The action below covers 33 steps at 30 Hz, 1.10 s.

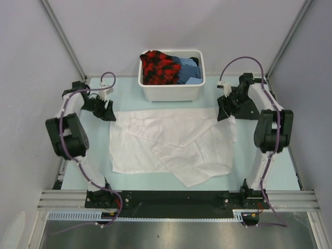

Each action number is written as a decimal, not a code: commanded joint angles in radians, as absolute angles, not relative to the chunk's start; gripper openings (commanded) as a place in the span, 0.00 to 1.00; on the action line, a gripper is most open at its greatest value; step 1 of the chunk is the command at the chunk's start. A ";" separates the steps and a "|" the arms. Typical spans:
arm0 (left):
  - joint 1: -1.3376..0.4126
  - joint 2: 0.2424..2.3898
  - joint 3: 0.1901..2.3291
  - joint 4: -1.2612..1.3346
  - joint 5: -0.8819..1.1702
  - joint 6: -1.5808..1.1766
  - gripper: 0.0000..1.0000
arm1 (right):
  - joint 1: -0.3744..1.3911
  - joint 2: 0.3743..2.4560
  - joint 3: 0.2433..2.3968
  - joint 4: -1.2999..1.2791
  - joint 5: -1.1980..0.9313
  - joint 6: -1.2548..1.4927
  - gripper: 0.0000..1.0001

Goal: Fold and stack the long sleeve shirts
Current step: Fold the shirt

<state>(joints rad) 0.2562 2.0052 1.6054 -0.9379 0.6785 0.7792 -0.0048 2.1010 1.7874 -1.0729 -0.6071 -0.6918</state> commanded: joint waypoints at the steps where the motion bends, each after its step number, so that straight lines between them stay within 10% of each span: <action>1: 0.227 1.671 1.328 -0.948 0.833 0.908 0.71 | 0.058 1.745 1.474 -1.056 -0.729 -0.666 0.68; 10: -0.216 1.430 0.846 -0.448 0.740 0.402 0.71 | 0.181 1.620 1.167 -0.890 -0.727 -0.534 0.67; 25: -0.365 1.690 0.847 -0.187 0.600 -0.042 0.59 | 0.098 1.595 1.144 -0.934 -0.744 -0.584 0.68; 33: -0.393 1.661 0.897 -0.380 0.670 0.099 0.15 | 0.067 1.583 1.175 -0.959 -0.744 -0.606 0.69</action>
<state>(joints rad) -0.3687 1.6989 0.8616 -0.2562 0.6270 0.0162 0.0738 1.6268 1.1393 -0.9436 -0.7204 -0.5777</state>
